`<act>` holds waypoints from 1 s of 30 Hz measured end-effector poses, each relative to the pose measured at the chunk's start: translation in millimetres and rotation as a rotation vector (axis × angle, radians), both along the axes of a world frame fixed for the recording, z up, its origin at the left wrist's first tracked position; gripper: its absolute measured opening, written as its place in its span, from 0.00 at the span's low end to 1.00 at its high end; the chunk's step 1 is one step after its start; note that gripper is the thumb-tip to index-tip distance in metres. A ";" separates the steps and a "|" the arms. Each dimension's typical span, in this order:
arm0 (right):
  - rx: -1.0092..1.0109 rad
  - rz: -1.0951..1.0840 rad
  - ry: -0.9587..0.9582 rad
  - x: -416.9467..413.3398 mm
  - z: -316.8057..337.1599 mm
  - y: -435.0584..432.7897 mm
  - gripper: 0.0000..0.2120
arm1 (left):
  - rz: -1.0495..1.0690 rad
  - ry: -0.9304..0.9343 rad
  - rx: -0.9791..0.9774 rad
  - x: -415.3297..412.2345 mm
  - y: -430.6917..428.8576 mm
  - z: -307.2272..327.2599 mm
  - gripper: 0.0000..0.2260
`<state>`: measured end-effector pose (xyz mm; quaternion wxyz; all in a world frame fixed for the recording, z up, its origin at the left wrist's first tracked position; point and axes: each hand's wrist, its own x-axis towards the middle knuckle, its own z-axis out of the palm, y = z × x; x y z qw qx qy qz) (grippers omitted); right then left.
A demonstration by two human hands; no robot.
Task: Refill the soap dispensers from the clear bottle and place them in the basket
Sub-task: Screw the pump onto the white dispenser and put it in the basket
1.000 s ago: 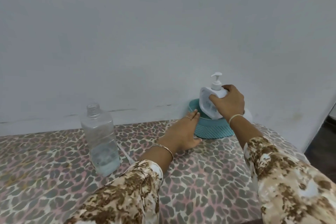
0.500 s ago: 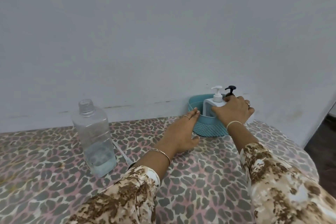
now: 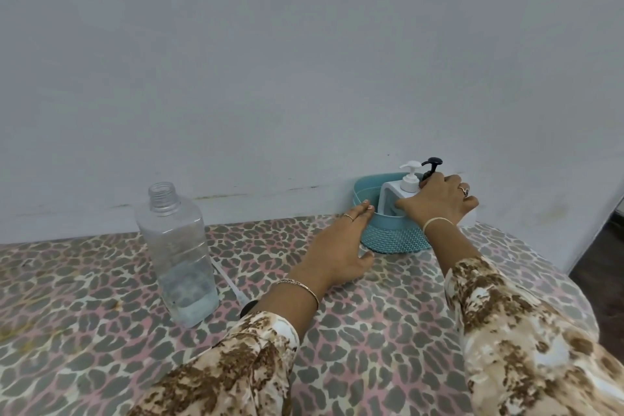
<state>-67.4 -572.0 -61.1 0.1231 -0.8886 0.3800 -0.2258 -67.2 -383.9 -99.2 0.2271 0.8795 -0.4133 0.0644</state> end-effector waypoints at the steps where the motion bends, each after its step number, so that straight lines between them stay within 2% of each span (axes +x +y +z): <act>1: -0.009 -0.004 0.019 1.4 0.3 -0.3 0.33 | 0.000 -0.003 -0.003 0.2 0.1 0.0 0.35; 9: -0.031 -0.015 0.044 6.1 1.5 3.0 0.34 | -0.021 0.004 0.035 -0.7 3.2 2.0 0.37; 14: -0.107 0.011 0.033 -0.6 0.8 4.2 0.32 | 0.000 0.034 0.125 -4.8 -3.5 5.1 0.42; 19: -0.105 0.028 -0.004 -18.0 4.0 15.8 0.33 | 0.046 -0.035 0.228 -11.7 -1.3 9.7 0.43; 25: -0.148 0.149 -0.270 -51.0 14.4 59.6 0.18 | 0.091 -0.041 0.057 -39.7 32.2 17.4 0.37; 30: -0.119 0.344 -0.367 -81.6 18.2 121.2 0.18 | 0.186 -0.017 -0.147 -71.0 80.8 16.3 0.28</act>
